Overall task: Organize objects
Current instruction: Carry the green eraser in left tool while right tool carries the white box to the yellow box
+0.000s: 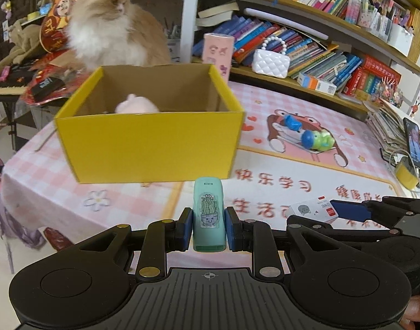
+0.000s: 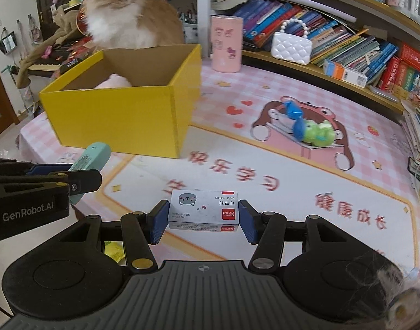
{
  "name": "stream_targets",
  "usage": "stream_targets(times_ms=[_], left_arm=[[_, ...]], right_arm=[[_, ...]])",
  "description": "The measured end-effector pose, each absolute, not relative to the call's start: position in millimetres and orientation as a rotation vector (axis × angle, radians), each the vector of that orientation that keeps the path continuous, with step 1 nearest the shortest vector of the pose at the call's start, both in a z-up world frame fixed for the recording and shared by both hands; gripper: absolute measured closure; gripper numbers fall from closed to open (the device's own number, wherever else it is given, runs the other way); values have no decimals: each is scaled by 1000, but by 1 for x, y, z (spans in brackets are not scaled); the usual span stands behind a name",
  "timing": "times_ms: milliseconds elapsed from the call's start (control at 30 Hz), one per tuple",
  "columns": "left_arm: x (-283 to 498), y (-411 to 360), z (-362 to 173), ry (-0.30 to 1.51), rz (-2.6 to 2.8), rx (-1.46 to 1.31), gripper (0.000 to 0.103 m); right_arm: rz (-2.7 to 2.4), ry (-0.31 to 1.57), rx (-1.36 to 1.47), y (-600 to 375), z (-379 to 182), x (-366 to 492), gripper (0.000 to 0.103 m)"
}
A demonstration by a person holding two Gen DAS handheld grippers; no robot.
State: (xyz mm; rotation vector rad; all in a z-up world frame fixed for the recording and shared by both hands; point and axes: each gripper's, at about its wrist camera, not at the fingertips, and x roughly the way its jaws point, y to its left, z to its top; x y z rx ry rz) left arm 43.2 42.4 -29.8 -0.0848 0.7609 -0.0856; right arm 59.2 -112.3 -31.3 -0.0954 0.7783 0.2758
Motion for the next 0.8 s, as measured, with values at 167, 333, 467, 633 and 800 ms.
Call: stream_targets(times_ms=[167, 333, 467, 633, 800], left_arm=[[27, 71, -28, 753, -60, -84, 80], [18, 95, -27, 744, -45, -79, 80], [12, 111, -25, 733, -43, -71, 80], [9, 131, -25, 722, -38, -78, 80], [8, 145, -24, 710, -36, -89, 80]], right_arm=[[294, 778, -93, -83, -33, 47, 52], [312, 758, -93, -57, -31, 37, 52], [309, 746, -82, -42, -30, 33, 52], [304, 740, -74, -25, -29, 31, 52], [309, 728, -88, -9, -26, 30, 52]])
